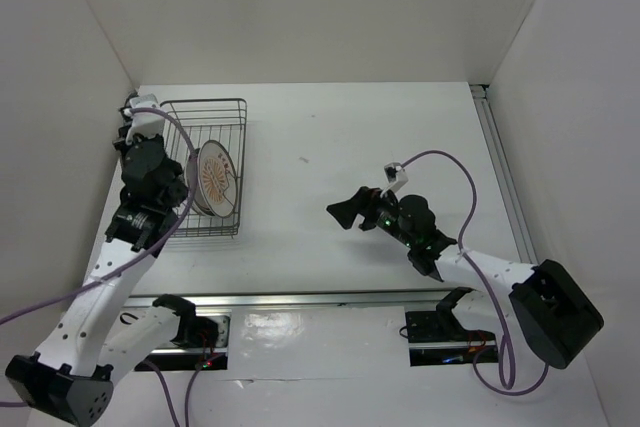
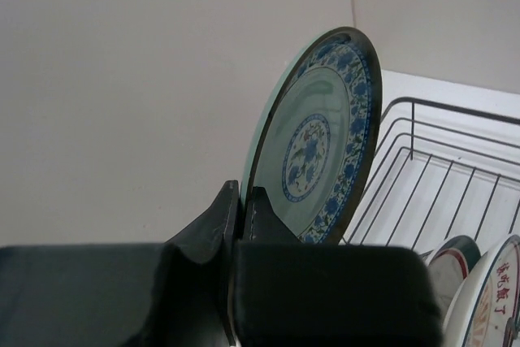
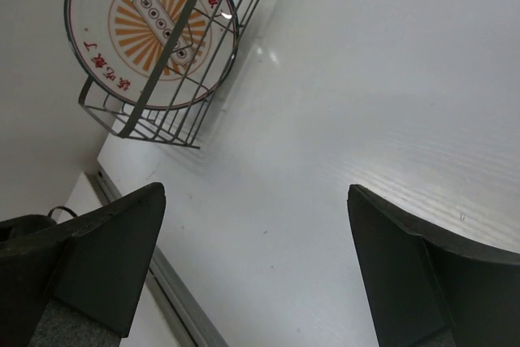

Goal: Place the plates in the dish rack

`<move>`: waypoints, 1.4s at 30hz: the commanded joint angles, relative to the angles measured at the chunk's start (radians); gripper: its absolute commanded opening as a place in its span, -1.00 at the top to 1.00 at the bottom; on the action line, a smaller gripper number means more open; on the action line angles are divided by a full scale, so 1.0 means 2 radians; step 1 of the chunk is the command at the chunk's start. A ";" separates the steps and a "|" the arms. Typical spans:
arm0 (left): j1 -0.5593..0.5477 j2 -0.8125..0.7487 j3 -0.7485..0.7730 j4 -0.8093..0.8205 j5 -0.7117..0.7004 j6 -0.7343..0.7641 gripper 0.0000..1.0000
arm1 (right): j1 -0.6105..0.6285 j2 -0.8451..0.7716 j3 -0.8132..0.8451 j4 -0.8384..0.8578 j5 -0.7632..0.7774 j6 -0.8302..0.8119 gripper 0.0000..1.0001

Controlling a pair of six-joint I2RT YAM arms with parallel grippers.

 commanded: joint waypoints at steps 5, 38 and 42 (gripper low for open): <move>0.020 0.042 -0.051 0.079 0.023 -0.001 1.00 | -0.006 -0.062 -0.030 0.019 -0.026 -0.006 -1.00; 0.063 -0.009 -0.187 0.068 0.085 -0.085 1.00 | -0.012 -0.157 -0.039 -0.027 -0.042 -0.022 -1.00; 0.063 -0.014 -0.193 0.076 0.080 -0.080 1.00 | -0.012 -0.143 -0.039 -0.015 -0.047 -0.018 -1.00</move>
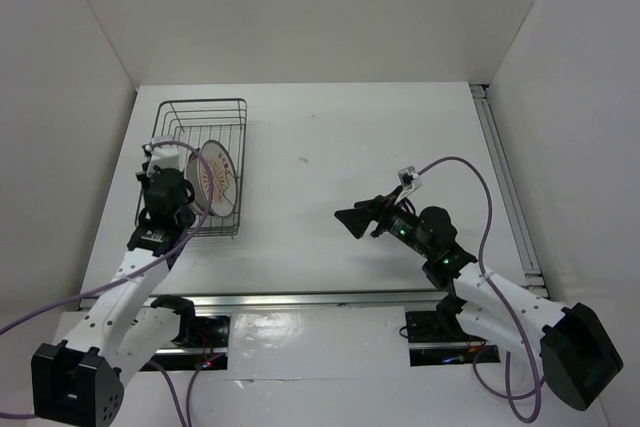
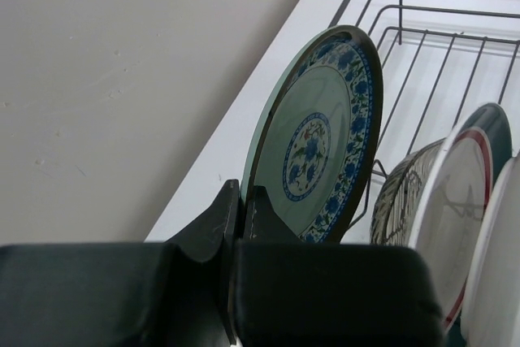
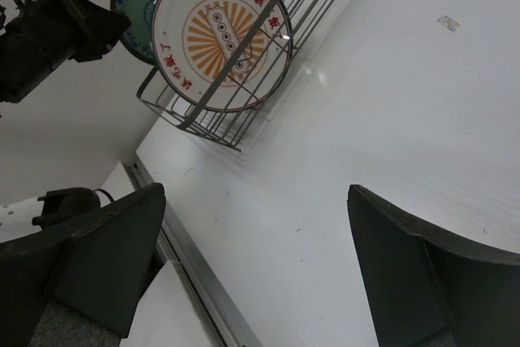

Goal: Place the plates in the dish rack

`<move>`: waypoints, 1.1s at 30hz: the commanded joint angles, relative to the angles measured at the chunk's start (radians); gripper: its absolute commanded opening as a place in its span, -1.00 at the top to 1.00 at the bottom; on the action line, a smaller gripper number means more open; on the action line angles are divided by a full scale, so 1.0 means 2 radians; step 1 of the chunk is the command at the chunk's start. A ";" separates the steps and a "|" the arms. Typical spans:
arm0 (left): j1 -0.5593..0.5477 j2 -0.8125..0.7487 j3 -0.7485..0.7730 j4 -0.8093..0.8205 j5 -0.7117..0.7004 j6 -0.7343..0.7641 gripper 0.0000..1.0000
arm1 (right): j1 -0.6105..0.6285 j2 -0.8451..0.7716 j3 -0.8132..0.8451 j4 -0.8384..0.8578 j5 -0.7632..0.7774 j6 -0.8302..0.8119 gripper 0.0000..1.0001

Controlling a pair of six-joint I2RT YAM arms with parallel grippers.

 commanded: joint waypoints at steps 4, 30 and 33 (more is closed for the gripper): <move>0.002 -0.018 -0.009 0.057 -0.038 0.028 1.00 | -0.002 0.007 -0.001 0.017 -0.011 -0.005 -1.00; 0.002 0.008 -0.019 0.040 0.016 -0.008 0.69 | -0.007 -0.007 -0.005 0.006 -0.011 -0.009 -1.00; 0.002 0.008 -0.019 0.040 0.016 -0.008 0.66 | -0.007 -0.012 -0.005 0.006 -0.011 -0.009 -1.00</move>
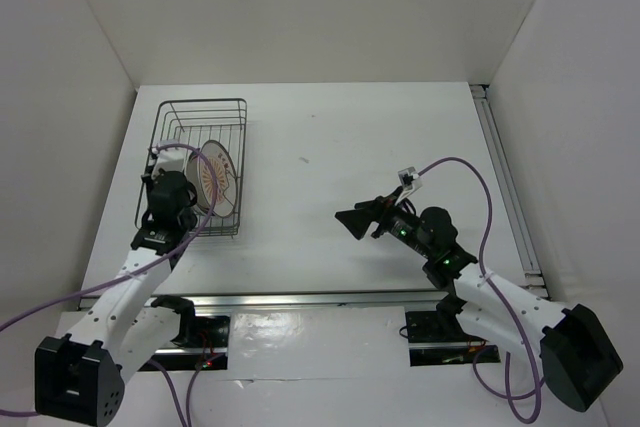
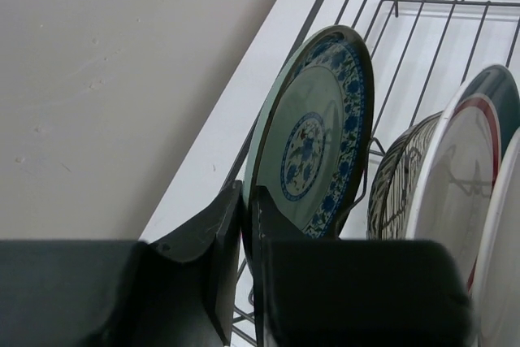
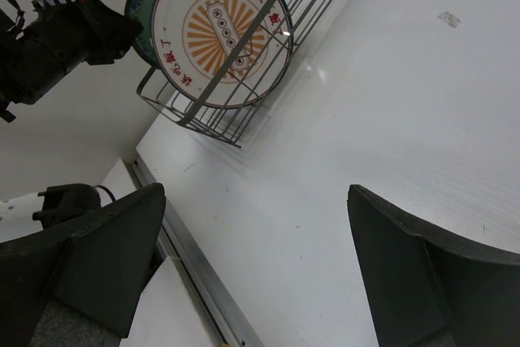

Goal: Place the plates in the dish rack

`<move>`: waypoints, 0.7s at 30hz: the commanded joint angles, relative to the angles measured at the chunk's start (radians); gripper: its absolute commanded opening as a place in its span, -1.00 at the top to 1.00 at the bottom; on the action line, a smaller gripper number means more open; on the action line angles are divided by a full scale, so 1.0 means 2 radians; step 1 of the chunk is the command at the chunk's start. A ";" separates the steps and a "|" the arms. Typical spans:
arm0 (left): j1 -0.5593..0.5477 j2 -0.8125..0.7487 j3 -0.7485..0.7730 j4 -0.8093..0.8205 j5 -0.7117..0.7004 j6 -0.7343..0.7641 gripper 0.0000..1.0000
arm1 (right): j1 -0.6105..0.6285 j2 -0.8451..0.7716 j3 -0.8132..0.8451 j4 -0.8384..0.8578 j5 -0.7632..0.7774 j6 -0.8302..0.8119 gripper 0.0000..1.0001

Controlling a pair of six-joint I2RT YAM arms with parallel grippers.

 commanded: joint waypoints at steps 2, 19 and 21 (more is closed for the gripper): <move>0.002 -0.002 0.003 0.025 0.005 -0.022 0.46 | -0.003 -0.013 -0.007 0.007 -0.003 -0.009 -1.00; 0.002 -0.015 0.133 -0.100 -0.076 -0.106 -0.87 | -0.003 0.000 0.032 -0.086 0.050 -0.032 -1.00; 0.002 -0.022 0.170 -0.158 -0.002 -0.149 -1.00 | -0.003 0.000 0.088 -0.153 0.083 -0.063 -1.00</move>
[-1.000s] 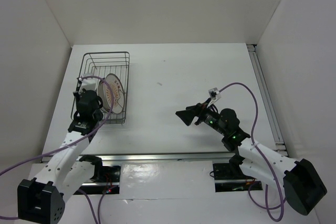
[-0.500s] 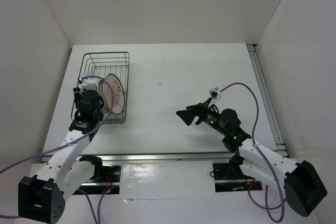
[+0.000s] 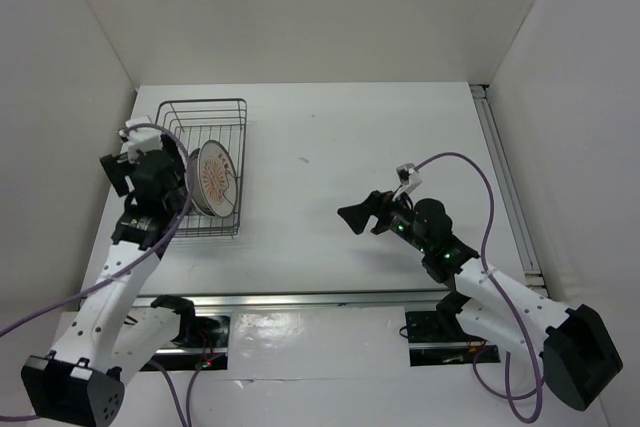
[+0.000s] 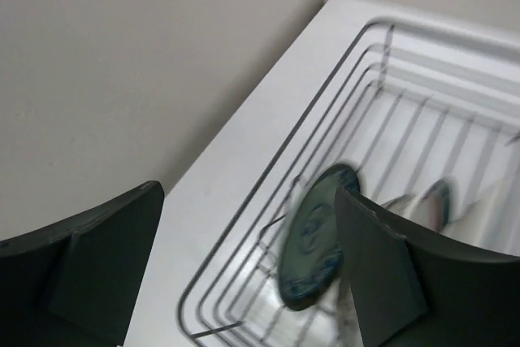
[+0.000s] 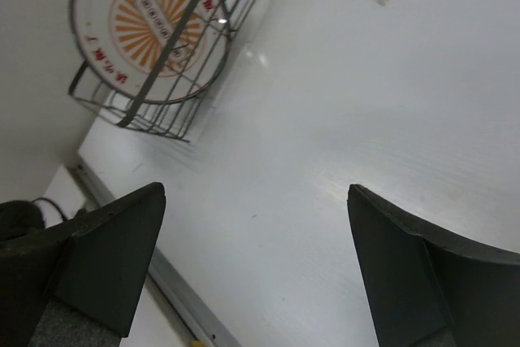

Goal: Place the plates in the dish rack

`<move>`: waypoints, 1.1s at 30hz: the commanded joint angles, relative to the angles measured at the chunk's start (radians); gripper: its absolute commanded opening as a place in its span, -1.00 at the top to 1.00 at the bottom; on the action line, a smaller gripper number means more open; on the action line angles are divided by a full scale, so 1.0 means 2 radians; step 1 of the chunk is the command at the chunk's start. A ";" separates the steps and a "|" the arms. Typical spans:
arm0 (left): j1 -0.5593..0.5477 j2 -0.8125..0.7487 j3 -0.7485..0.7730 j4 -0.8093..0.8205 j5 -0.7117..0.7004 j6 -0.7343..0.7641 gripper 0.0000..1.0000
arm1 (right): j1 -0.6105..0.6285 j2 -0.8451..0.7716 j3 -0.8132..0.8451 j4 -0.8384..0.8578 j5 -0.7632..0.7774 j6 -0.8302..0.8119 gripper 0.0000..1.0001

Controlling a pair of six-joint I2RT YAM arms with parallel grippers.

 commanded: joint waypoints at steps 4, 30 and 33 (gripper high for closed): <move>0.002 -0.041 0.112 -0.160 0.148 -0.132 -1.00 | -0.003 0.001 0.167 -0.269 0.143 -0.095 -1.00; -0.027 -0.240 0.042 -0.216 0.394 -0.161 -1.00 | 0.045 -0.213 0.349 -0.572 0.398 -0.141 -1.00; -0.038 -0.235 0.042 -0.216 0.394 -0.161 -1.00 | 0.056 -0.218 0.344 -0.587 0.423 -0.129 -1.00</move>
